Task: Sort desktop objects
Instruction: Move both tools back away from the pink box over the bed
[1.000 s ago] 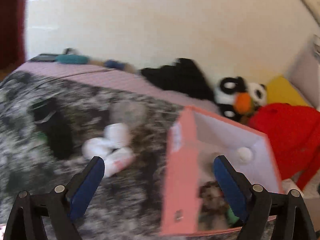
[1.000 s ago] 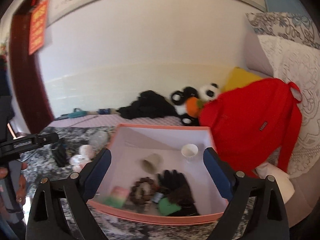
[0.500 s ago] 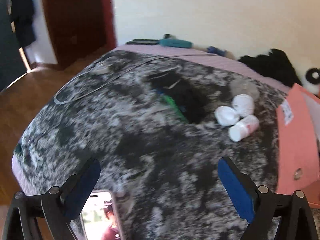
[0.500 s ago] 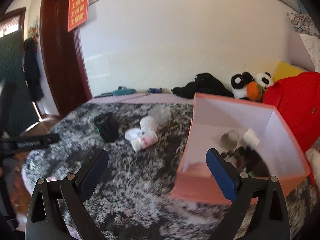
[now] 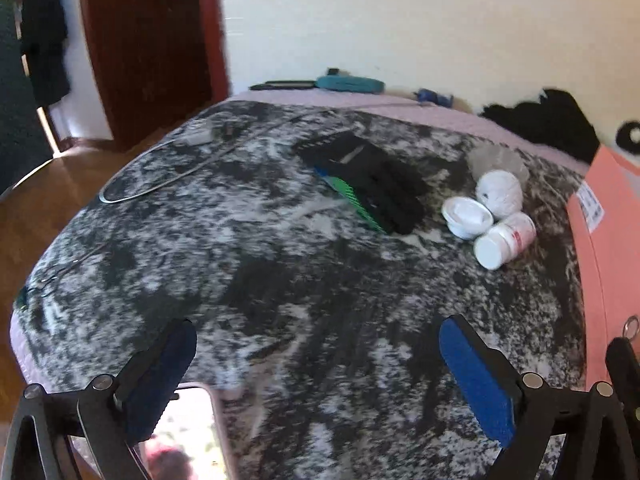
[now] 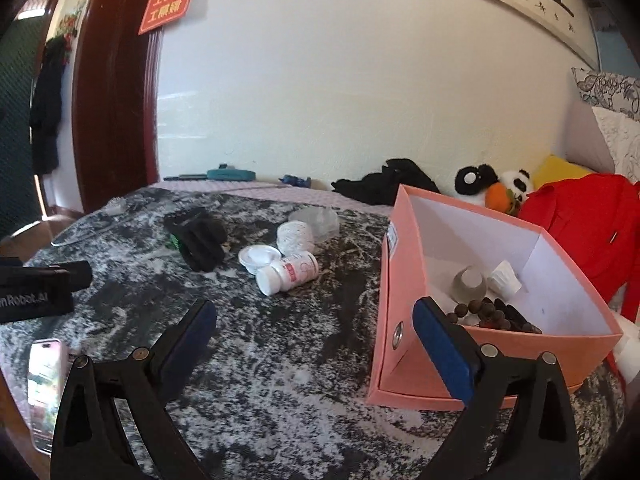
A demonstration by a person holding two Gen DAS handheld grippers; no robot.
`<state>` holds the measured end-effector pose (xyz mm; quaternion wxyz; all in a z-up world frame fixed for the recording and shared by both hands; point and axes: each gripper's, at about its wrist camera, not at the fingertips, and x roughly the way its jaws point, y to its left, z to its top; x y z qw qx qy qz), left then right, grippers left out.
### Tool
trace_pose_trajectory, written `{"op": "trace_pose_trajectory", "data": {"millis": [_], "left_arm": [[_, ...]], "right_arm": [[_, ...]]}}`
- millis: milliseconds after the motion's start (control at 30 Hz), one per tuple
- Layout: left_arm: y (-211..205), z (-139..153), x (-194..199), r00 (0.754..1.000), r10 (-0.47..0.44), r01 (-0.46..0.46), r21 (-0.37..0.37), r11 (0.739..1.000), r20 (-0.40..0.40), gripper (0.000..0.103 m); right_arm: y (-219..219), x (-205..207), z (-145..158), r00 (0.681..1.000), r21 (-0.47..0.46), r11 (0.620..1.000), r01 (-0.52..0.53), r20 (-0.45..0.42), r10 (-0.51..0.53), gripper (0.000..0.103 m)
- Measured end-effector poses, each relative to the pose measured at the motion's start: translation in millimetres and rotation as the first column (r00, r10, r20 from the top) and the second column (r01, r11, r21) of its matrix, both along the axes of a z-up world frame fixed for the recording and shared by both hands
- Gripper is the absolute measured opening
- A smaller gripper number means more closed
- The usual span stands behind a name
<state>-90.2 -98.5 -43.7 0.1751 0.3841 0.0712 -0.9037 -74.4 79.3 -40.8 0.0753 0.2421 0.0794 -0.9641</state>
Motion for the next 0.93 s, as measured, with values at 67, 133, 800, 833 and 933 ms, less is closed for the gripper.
{"op": "trace_pose_trajectory", "data": {"millis": [67, 133, 800, 833, 933], "left_arm": [[9, 0, -6, 1.000, -0.026, 0.026, -0.010, 1.000, 0.000, 0.101], [18, 1, -10, 0.999, -0.041, 0.041, -0.030, 0.999, -0.010, 0.102], [47, -7, -18, 0.993, -0.117, 0.116, -0.015, 0.993, -0.027, 0.102], [48, -6, -17, 0.993, -0.114, 0.114, -0.027, 0.993, -0.033, 0.102], [47, -3, -14, 0.992, -0.119, 0.116, -0.050, 0.992, -0.049, 0.102]], "right_arm": [[3, -5, -3, 1.000, 0.011, 1.000, 0.010, 0.006, -0.010, 0.100], [6, -10, -5, 1.000, 0.020, 1.000, 0.020, 0.011, -0.020, 0.100], [20, -21, -8, 0.999, 0.050, 0.999, 0.019, 0.026, -0.020, 0.102], [20, -21, -8, 1.000, 0.051, 0.999, 0.017, 0.025, -0.019, 0.102], [19, -20, -8, 1.000, 0.054, 0.998, 0.013, 0.025, -0.014, 0.102]]}}
